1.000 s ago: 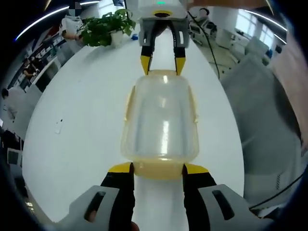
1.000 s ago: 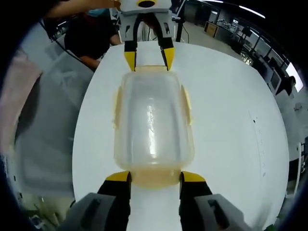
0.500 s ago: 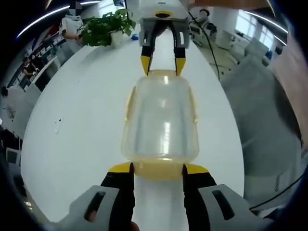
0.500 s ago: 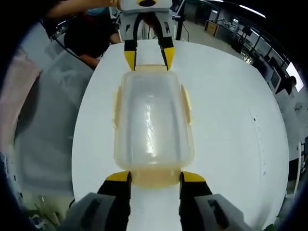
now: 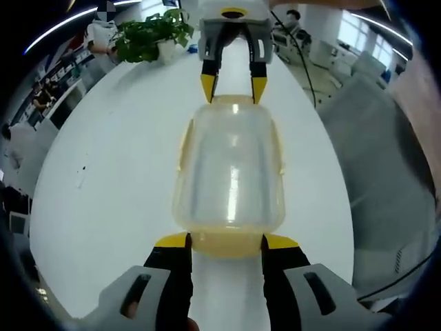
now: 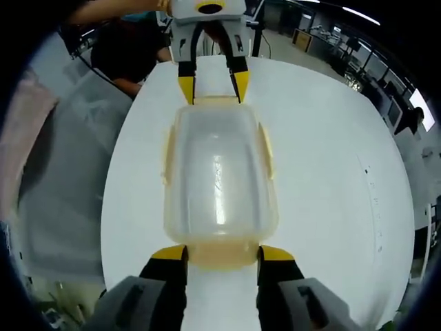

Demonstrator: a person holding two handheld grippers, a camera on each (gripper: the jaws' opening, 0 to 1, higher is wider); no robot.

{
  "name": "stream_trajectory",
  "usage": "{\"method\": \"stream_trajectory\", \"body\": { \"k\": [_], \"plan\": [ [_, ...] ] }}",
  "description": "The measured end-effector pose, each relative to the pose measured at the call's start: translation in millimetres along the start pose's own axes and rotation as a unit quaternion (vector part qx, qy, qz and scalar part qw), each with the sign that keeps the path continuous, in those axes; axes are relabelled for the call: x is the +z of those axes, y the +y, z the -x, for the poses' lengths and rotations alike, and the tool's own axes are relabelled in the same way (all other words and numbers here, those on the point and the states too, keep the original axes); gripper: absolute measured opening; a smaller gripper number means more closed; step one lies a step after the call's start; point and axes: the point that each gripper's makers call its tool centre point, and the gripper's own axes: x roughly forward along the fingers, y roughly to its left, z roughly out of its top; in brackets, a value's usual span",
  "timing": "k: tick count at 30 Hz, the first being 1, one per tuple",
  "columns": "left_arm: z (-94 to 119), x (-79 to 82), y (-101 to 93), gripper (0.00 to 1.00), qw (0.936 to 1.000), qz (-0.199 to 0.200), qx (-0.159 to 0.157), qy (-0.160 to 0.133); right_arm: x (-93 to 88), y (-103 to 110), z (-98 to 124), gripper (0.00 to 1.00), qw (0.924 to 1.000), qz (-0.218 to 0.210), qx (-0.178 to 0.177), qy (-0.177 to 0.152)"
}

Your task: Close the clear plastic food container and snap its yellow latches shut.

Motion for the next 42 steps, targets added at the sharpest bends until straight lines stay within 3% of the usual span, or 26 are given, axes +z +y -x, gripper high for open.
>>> {"method": "stream_trajectory", "body": {
  "k": [10,16,27,30,32,42],
  "plan": [
    [-3.9,-6.0,-3.1,0.40,0.9994,0.034,-0.002,-0.010,-0.3,1.2,-0.4,0.37,0.9999,-0.009,-0.002,-0.006],
    [2.8,-5.3,-5.5,0.45,0.9968,0.074,0.005,-0.031,-2.0,1.4,0.9,0.37,0.9993,-0.031,-0.007,-0.020],
    [12.4,-1.4,-8.5,0.46,0.9927,0.107,0.015,-0.055,-1.2,0.8,8.4,0.37,0.9984,-0.045,-0.016,-0.032],
    [13.9,-2.1,-7.1,0.46,0.9915,0.115,0.022,-0.056,1.2,0.7,11.3,0.37,0.9978,-0.051,-0.018,-0.038],
    [17.1,-5.9,-2.1,0.47,0.9914,0.113,0.048,-0.043,3.2,0.9,12.8,0.37,0.9971,-0.058,-0.018,-0.045],
    [23.2,2.1,3.7,0.46,0.9736,0.197,0.075,-0.087,8.2,1.2,17.0,0.37,0.9890,-0.126,-0.023,-0.073]
  ]
}}
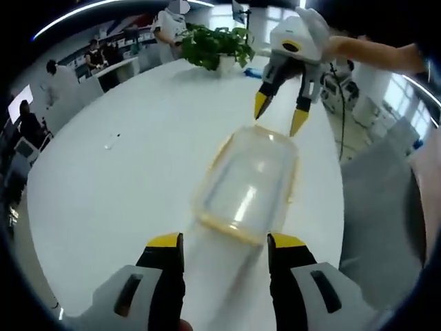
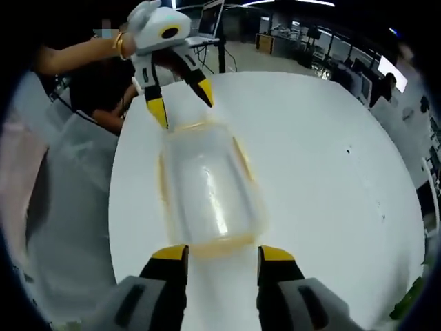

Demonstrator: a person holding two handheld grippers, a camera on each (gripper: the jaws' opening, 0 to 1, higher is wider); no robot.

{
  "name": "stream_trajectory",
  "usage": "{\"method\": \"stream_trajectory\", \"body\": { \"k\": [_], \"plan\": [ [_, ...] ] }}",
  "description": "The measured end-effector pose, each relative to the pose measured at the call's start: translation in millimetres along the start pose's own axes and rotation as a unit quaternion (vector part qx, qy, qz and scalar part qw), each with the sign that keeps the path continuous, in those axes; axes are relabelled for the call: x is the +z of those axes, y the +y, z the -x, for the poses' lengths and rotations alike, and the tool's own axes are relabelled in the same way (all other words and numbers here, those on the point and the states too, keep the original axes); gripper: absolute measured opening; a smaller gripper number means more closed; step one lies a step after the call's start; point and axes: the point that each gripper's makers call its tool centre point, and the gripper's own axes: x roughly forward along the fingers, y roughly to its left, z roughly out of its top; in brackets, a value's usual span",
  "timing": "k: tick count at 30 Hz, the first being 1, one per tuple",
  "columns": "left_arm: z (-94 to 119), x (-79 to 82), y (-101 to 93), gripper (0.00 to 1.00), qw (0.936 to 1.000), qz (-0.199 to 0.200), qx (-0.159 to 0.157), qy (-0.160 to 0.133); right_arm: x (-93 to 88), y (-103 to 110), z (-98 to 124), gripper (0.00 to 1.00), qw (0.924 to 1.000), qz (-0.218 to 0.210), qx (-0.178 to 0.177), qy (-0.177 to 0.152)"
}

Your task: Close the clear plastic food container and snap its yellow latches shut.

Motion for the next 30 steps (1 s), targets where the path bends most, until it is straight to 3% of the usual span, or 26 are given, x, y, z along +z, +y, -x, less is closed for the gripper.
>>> {"method": "stream_trajectory", "body": {
  "k": [6,11,19,30],
  "plan": [
    [-5.0,-1.4,-0.3,0.46,0.9990,0.044,0.005,-0.010,5.6,-0.4,-0.3,0.37,0.9978,-0.061,-0.004,-0.026],
    [-9.4,-2.3,0.9,0.45,0.9958,0.088,0.012,-0.025,3.3,1.5,-2.4,0.37,0.9959,-0.086,-0.011,-0.024],
    [-16.1,-4.3,-5.8,0.41,0.9920,0.122,0.002,-0.034,-0.3,8.6,-11.8,0.36,0.9915,-0.127,-0.005,-0.029],
    [-23.5,0.2,-9.5,0.36,0.9823,0.178,-0.008,-0.056,1.4,7.5,-15.7,0.36,0.9787,-0.201,0.001,-0.043]
  ]
}}
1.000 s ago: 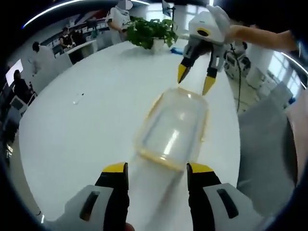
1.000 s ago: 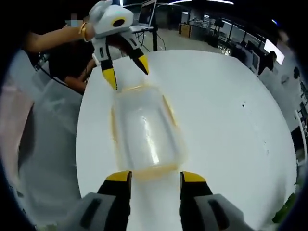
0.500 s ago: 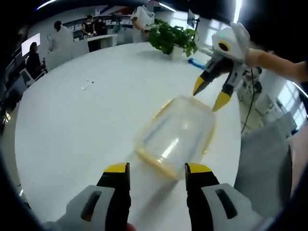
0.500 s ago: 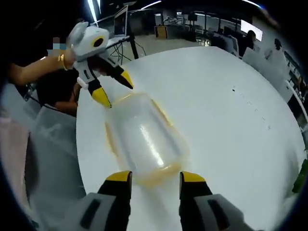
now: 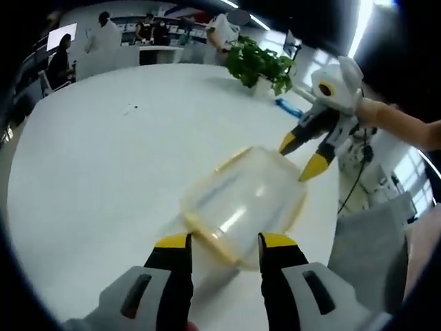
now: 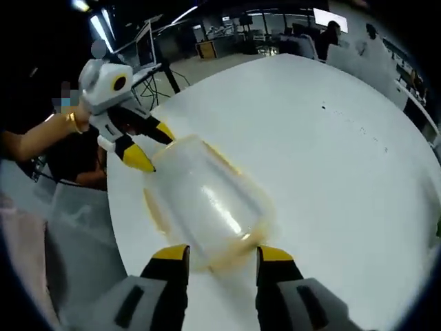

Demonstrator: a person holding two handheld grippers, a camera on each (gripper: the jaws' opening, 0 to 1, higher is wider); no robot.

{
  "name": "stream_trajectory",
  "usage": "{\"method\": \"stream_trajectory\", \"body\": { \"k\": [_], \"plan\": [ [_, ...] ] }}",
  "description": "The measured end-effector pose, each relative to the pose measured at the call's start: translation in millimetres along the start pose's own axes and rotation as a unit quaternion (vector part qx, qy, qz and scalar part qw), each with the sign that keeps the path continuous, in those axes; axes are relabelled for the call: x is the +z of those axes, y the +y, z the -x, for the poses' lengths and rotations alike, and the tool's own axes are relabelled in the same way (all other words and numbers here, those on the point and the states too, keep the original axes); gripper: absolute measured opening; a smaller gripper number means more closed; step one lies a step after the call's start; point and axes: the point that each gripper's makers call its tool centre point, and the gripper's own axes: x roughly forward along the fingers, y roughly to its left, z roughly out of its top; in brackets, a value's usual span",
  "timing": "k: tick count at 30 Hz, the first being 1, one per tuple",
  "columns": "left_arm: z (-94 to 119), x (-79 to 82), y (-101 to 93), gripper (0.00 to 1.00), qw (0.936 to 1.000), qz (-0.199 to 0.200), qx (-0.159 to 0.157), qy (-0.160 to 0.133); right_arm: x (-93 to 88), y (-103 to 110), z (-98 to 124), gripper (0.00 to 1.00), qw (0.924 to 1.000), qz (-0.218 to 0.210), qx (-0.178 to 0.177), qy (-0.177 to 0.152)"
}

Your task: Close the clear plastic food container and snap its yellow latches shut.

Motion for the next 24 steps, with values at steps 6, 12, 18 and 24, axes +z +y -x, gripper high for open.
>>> {"method": "stream_trajectory", "body": {
  "k": [6,12,18,24],
  "plan": [
    [-0.4,-3.4,-2.0,0.33,0.9996,0.028,0.004,-0.001,0.0,0.9,-2.9,0.35,0.9990,-0.044,0.001,0.004],
    [-2.1,-2.9,-3.1,0.30,0.9987,0.051,0.008,0.000,0.5,-0.3,-5.8,0.33,0.9979,-0.064,0.001,0.005],
    [-6.4,-4.8,-1.1,0.27,0.9950,0.100,0.004,0.005,0.8,0.4,-7.0,0.32,0.9974,-0.072,0.006,0.009],
    [-9.8,-1.9,-2.6,0.26,0.9950,0.098,0.017,0.001,-1.6,5.8,-5.9,0.31,0.9937,-0.107,0.035,-0.007]
  ]
}}
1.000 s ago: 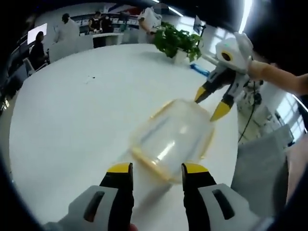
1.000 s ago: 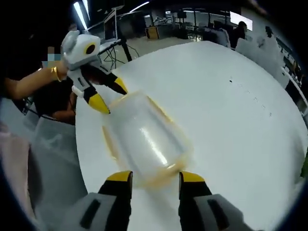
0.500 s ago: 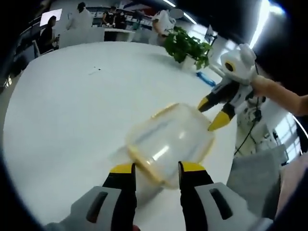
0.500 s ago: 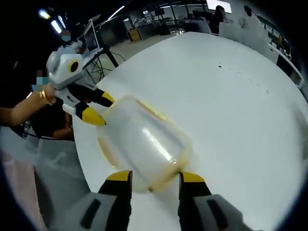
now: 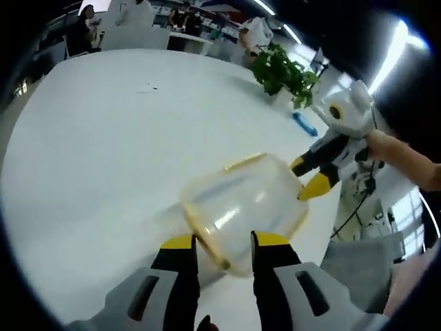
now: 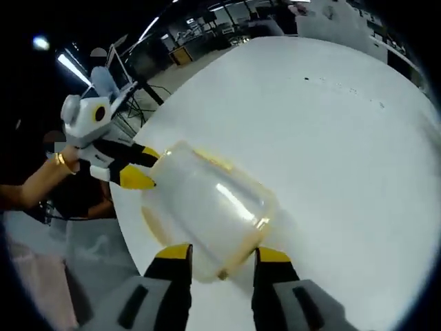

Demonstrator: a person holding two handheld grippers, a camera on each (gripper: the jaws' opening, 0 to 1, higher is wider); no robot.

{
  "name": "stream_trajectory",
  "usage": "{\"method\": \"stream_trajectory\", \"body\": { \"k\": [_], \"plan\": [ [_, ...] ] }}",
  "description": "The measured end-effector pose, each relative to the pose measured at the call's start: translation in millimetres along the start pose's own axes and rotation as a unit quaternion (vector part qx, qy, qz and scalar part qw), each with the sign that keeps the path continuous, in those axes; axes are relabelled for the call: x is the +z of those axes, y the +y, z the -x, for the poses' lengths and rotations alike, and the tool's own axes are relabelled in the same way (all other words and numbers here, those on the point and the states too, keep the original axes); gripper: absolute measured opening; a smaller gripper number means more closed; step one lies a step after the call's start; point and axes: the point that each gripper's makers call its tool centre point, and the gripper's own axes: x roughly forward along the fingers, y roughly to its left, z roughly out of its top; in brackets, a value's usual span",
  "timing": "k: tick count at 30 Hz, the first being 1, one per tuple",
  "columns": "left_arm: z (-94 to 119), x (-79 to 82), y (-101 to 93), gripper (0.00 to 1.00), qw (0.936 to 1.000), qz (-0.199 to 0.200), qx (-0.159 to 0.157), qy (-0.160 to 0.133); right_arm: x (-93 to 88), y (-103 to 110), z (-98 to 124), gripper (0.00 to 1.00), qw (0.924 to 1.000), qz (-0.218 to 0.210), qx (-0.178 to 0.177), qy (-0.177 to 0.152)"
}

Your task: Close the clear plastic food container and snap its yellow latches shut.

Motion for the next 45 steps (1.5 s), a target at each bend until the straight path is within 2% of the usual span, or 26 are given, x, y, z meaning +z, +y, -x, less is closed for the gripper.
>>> {"method": "stream_trajectory", "body": {
  "k": [7,11,19,27,30,33,38,41,45],
  "plan": [
    [-0.2,1.3,0.2,0.27,0.9996,-0.022,0.005,0.017,1.3,1.3,-2.0,0.33,0.9999,-0.002,-0.011,-0.007],
    [2.2,1.1,-0.8,0.27,0.9992,-0.034,0.016,0.015,1.8,2.3,-2.8,0.33,0.9999,-0.003,-0.013,-0.010],
    [3.9,1.3,0.8,0.27,0.9994,-0.029,0.017,0.011,2.2,2.4,-4.7,0.34,0.9997,-0.005,-0.017,-0.014],
    [6.8,1.0,1.8,0.28,0.9995,-0.021,0.017,-0.018,4.1,1.9,-3.3,0.36,0.9991,0.010,-0.034,-0.024],
    [6.3,2.5,1.8,0.29,0.9995,-0.020,0.016,-0.020,5.6,0.5,-2.7,0.37,0.9989,0.016,-0.037,-0.023],
    [7.6,6.9,2.2,0.31,0.9966,-0.072,0.028,-0.029,6.8,-0.1,-2.4,0.38,0.9985,0.027,-0.042,-0.022],
    [8.1,10.3,0.3,0.33,0.9935,-0.102,0.041,-0.030,8.1,-1.4,-0.3,0.38,0.9968,0.050,-0.057,-0.025],
    [12.2,16.3,-0.8,0.33,0.9871,-0.147,0.056,-0.028,9.8,-2.5,3.4,0.36,0.9951,0.065,-0.069,-0.029],
    [22.1,30.1,-6.8,0.33,0.9870,-0.139,0.053,-0.061,13.8,-0.2,8.7,0.37,0.9950,0.069,-0.061,-0.040]
  ]
}}
